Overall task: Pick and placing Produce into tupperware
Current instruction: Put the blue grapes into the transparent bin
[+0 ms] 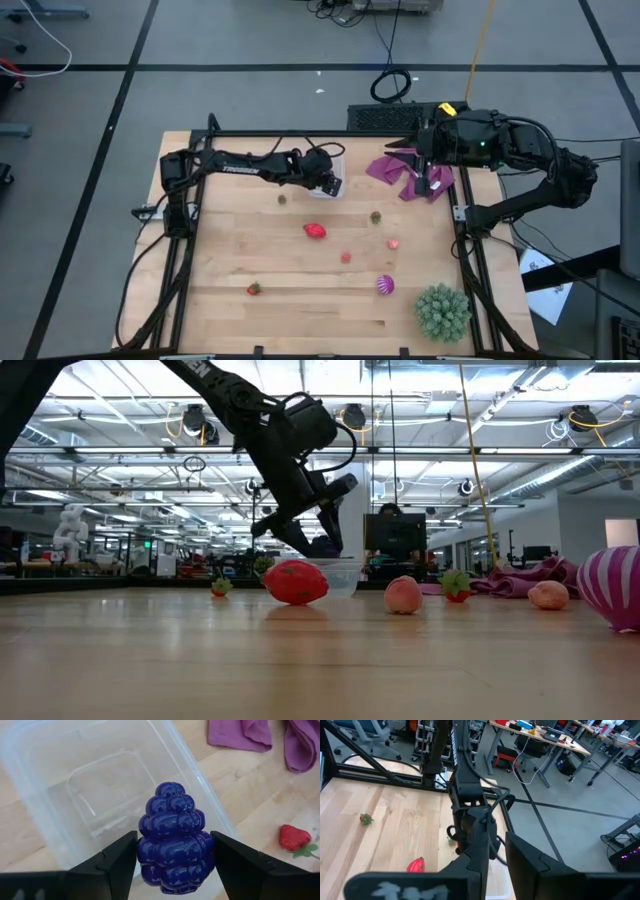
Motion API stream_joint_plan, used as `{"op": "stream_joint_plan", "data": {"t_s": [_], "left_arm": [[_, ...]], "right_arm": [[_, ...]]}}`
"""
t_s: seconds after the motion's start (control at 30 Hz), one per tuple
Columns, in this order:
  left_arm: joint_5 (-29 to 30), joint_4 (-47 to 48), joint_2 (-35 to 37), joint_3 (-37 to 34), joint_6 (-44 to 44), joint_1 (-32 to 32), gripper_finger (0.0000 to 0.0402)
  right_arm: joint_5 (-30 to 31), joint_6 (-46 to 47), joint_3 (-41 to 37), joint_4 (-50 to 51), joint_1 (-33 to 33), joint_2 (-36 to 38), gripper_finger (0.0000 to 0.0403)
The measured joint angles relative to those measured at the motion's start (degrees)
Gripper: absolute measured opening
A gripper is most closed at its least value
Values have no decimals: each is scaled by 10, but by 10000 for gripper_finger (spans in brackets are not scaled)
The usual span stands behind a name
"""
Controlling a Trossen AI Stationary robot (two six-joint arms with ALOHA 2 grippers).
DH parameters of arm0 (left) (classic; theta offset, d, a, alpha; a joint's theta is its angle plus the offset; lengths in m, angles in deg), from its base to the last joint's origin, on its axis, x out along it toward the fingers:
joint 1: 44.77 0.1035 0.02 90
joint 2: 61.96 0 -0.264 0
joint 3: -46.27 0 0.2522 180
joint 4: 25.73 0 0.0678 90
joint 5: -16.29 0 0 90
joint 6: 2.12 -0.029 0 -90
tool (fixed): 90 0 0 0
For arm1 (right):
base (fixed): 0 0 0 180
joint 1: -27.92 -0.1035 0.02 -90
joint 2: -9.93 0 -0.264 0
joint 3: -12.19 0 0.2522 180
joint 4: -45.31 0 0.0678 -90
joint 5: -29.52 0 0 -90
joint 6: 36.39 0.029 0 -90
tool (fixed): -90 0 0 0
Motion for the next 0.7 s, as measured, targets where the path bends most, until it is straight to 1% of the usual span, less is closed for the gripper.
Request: {"op": "stream_joint_plan", "data": {"t_s": [0.3,0.53,0.7], "left_arm": [[-4,-4,-9,0,1,-4,241],[-9,-19,-9,4,-36,-3,241],[-9,-38,-9,4,-37,-3,241]], "right_arm": [[-2,4,0,0,0,0,57],[-2,3,0,0,0,0,57],[-2,2,0,0,0,0,57]]}}
